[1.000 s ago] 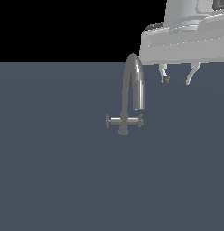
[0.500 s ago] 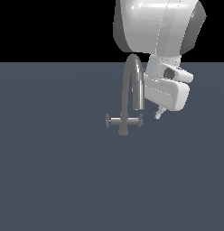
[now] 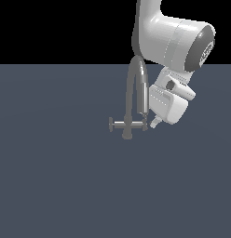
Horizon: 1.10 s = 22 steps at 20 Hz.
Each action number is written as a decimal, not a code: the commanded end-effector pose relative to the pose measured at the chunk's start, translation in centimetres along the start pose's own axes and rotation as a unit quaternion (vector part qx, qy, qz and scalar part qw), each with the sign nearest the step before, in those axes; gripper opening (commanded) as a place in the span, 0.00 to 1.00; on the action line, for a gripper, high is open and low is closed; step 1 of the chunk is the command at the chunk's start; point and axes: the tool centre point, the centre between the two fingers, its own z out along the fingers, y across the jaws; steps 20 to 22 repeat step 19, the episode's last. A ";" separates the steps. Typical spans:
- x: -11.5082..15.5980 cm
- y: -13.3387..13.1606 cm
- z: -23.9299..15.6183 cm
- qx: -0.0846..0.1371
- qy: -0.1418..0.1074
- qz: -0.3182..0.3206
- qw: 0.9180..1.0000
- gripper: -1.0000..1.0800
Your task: Turn on the faucet by rotating a designated handle.
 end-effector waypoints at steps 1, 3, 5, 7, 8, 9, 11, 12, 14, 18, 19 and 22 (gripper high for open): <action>2.6 6.7 4.8 -0.058 -0.051 0.034 0.996 0.35; 1.2 8.2 7.4 -0.105 -0.064 -0.026 0.992 0.61; 1.6 8.6 7.6 -0.122 -0.057 -0.048 0.990 0.77; -3.0 7.6 9.3 -0.132 -0.092 -0.050 0.986 0.15; -3.3 7.5 9.2 -0.132 -0.094 -0.006 0.987 0.19; -3.5 7.8 9.6 -0.144 -0.087 -0.019 0.986 0.21; -1.2 9.7 8.7 -0.156 -0.091 0.032 0.983 0.19; 1.2 9.9 8.0 -0.134 -0.081 0.072 0.985 0.12; 4.4 11.6 6.8 -0.116 -0.083 0.132 0.981 0.13; 0.1 8.7 10.7 -0.128 -0.037 0.085 0.987 0.88; -2.5 8.1 10.6 -0.125 -0.046 0.051 0.990 0.88; -2.5 8.1 10.6 -0.125 -0.046 0.051 0.990 0.88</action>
